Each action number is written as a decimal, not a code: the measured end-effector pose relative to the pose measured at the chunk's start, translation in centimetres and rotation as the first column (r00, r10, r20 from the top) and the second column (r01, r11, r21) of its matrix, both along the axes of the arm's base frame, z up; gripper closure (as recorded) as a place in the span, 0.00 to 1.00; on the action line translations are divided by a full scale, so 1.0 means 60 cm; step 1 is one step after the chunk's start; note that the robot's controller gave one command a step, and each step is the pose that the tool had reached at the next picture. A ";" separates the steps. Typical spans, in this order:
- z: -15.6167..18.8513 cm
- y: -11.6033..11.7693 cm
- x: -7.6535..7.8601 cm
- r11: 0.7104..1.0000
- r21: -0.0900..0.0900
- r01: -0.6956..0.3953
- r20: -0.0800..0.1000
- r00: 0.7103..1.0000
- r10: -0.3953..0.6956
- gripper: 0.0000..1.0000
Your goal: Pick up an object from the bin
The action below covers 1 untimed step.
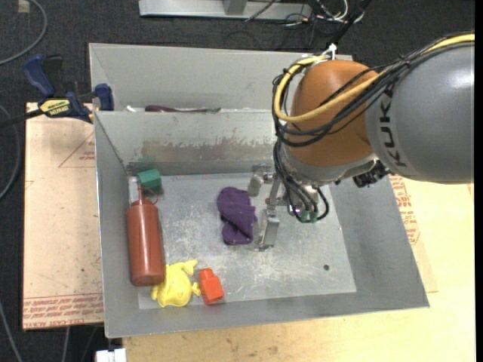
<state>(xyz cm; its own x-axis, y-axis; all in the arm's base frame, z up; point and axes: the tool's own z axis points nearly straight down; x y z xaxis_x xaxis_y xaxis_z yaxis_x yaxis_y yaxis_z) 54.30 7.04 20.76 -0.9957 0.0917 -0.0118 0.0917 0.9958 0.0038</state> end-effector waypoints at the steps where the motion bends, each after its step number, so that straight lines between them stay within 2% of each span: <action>1: -0.092 0.022 0.007 1.000 0.000 0.011 -0.010 1.000 -0.011 0.00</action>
Offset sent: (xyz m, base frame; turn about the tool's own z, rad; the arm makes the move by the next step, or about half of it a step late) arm 0.0222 0.0167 -0.1365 -0.1277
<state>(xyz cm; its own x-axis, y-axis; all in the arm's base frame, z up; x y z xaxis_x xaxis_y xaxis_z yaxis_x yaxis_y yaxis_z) 54.74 8.36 15.22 -0.9947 0.1031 -0.0015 0.1031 0.9947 0.0032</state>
